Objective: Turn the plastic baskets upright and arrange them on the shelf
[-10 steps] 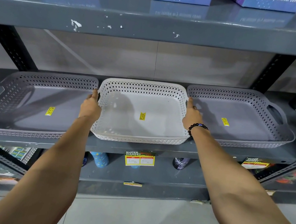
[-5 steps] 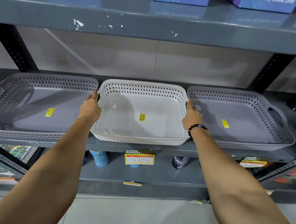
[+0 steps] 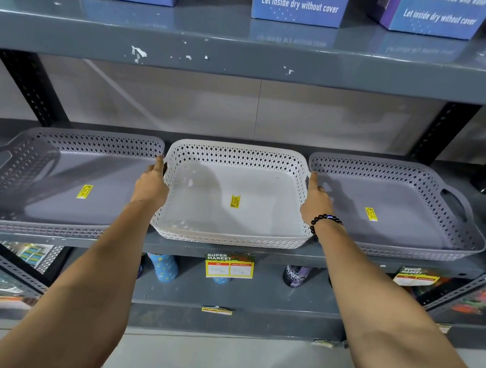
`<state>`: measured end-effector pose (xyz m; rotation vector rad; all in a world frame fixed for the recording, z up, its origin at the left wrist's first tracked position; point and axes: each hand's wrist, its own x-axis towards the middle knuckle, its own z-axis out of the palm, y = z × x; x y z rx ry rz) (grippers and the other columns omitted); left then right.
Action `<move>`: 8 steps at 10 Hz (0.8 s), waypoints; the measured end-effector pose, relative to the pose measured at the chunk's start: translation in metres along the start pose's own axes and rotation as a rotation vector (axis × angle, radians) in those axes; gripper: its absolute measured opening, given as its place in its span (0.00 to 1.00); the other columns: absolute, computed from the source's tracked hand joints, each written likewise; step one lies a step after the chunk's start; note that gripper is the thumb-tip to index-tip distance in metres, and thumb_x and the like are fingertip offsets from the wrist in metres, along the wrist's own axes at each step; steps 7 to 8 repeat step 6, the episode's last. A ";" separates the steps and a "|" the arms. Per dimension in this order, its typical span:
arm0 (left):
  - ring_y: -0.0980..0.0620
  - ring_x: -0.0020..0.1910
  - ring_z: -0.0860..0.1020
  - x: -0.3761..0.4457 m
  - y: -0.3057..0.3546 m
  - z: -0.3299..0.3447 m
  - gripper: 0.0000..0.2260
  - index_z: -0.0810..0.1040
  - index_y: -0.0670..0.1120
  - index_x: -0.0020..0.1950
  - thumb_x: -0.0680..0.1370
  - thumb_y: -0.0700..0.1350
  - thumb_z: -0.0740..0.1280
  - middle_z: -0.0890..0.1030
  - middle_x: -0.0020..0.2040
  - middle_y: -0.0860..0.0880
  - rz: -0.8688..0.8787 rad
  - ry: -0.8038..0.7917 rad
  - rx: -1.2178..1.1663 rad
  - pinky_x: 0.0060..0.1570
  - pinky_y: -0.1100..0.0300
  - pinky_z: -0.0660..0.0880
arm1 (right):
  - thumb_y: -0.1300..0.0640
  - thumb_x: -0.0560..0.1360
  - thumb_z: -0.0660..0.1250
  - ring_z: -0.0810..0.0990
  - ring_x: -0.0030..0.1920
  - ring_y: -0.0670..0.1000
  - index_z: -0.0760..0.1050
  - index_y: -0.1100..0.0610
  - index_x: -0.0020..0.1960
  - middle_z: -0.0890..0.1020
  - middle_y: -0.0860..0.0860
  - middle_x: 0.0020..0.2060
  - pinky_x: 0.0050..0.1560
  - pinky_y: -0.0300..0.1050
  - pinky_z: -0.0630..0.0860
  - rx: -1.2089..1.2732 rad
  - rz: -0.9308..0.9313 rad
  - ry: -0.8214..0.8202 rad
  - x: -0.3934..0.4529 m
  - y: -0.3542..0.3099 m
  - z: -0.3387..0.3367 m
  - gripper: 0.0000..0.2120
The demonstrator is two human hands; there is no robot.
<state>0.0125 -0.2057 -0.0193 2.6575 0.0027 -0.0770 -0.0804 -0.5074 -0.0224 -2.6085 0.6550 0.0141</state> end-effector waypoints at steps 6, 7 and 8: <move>0.41 0.78 0.53 -0.017 0.001 -0.014 0.28 0.46 0.41 0.79 0.83 0.46 0.54 0.50 0.79 0.42 0.221 0.053 0.101 0.77 0.49 0.54 | 0.52 0.80 0.56 0.67 0.70 0.62 0.42 0.61 0.77 0.61 0.62 0.74 0.65 0.56 0.71 -0.109 -0.077 0.183 -0.020 -0.005 -0.011 0.33; 0.41 0.78 0.53 -0.017 0.001 -0.014 0.28 0.46 0.41 0.79 0.83 0.46 0.54 0.50 0.79 0.42 0.221 0.053 0.101 0.77 0.49 0.54 | 0.52 0.80 0.56 0.67 0.70 0.62 0.42 0.61 0.77 0.61 0.62 0.74 0.65 0.56 0.71 -0.109 -0.077 0.183 -0.020 -0.005 -0.011 0.33; 0.41 0.78 0.53 -0.017 0.001 -0.014 0.28 0.46 0.41 0.79 0.83 0.46 0.54 0.50 0.79 0.42 0.221 0.053 0.101 0.77 0.49 0.54 | 0.52 0.80 0.56 0.67 0.70 0.62 0.42 0.61 0.77 0.61 0.62 0.74 0.65 0.56 0.71 -0.109 -0.077 0.183 -0.020 -0.005 -0.011 0.33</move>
